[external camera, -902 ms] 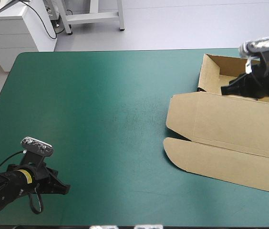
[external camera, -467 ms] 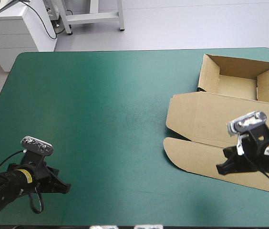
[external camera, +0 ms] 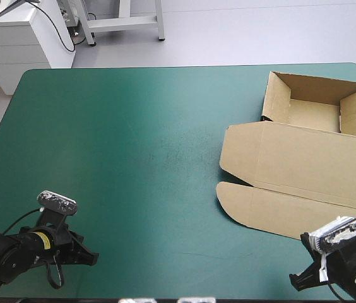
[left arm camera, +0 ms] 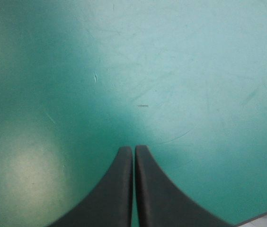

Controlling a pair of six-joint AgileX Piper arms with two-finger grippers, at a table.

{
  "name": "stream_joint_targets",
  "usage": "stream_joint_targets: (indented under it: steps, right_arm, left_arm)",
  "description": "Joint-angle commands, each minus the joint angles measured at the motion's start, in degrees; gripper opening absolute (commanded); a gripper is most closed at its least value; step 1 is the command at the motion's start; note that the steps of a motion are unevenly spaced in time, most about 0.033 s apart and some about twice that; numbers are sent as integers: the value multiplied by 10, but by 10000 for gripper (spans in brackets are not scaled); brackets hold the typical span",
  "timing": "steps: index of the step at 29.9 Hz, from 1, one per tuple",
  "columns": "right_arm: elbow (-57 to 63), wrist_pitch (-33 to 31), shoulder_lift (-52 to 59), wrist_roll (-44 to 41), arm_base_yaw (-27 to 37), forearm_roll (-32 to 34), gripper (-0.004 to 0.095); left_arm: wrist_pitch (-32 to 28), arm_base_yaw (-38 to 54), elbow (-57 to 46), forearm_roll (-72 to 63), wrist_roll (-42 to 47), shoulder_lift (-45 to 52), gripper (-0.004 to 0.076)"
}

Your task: Fold the box

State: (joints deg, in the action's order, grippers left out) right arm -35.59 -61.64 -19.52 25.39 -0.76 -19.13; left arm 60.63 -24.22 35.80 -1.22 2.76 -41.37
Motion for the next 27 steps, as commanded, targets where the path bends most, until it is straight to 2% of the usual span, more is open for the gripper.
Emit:
stream_joint_targets:
  steps: [1, 9, 18, 27]
  right_arm:
    - [12, 55, 42, 2, -2, -12, -19]
    - [49, 50, 74, 0, -2, -12, -19]
    - [55, 50, 74, 0, -2, -8, -20]
    - [55, 50, 74, 0, -2, -8, -20]
  left_arm:
    - [-33, -2, -11, -18, -8, 1, -8]
    - [-55, -2, -34, -105, -136, 1, -8]
    - [-48, -2, -34, -111, -143, 1, -8]
    - [4, -2, -56, -111, -143, 1, -8]
